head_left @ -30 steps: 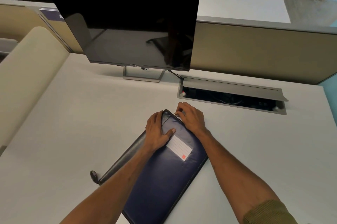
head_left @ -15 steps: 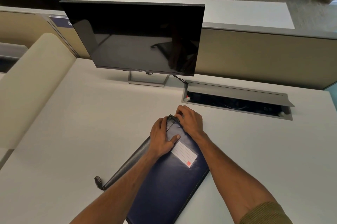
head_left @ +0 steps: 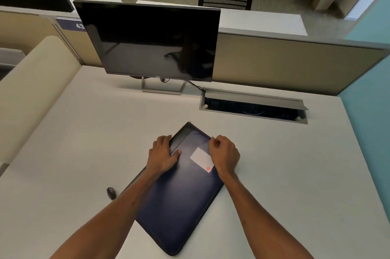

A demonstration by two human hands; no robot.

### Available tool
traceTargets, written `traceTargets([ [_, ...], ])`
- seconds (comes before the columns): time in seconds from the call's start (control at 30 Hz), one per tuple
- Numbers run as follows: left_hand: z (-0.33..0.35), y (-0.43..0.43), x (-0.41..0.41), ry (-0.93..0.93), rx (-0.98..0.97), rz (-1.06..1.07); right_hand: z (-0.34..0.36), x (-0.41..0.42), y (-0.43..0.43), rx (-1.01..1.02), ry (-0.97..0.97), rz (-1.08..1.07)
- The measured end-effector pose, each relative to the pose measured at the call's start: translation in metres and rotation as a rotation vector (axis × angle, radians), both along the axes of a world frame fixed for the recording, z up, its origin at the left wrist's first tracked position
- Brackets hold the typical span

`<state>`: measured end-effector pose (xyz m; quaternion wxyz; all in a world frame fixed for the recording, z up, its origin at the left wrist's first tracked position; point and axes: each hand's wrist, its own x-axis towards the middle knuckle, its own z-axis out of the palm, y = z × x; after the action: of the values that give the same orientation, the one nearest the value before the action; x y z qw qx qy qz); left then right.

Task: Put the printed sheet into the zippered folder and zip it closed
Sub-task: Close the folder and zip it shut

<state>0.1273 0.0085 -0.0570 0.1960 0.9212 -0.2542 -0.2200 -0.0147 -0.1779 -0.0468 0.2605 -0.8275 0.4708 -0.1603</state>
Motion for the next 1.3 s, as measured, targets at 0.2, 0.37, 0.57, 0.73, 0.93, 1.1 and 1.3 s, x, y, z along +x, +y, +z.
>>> traceTargets([
  [0.2,0.007,0.034,-0.022,-0.019,0.040,0.176,0.009,-0.062,0.023,0.179,0.271,-0.144],
  [0.37,0.012,0.039,-0.035,0.014,0.034,0.249,-0.001,-0.093,0.039,0.361,0.494,-0.038],
  [0.57,0.012,0.034,-0.039,0.025,0.076,0.220,0.000,-0.097,0.046,0.420,0.443,-0.043],
  [0.73,0.015,0.026,-0.051,0.000,0.065,0.170,0.007,-0.100,0.035,0.401,0.349,-0.124],
  [0.93,0.019,0.009,-0.080,-0.016,0.044,0.094,0.012,-0.112,0.009,0.396,0.139,-0.103],
  [1.1,0.020,-0.011,-0.099,-0.008,0.027,0.068,0.006,-0.125,-0.007,0.342,0.106,-0.003],
  [1.3,0.023,-0.019,-0.104,-0.019,0.053,0.051,0.006,-0.133,-0.013,0.322,0.129,0.034],
])
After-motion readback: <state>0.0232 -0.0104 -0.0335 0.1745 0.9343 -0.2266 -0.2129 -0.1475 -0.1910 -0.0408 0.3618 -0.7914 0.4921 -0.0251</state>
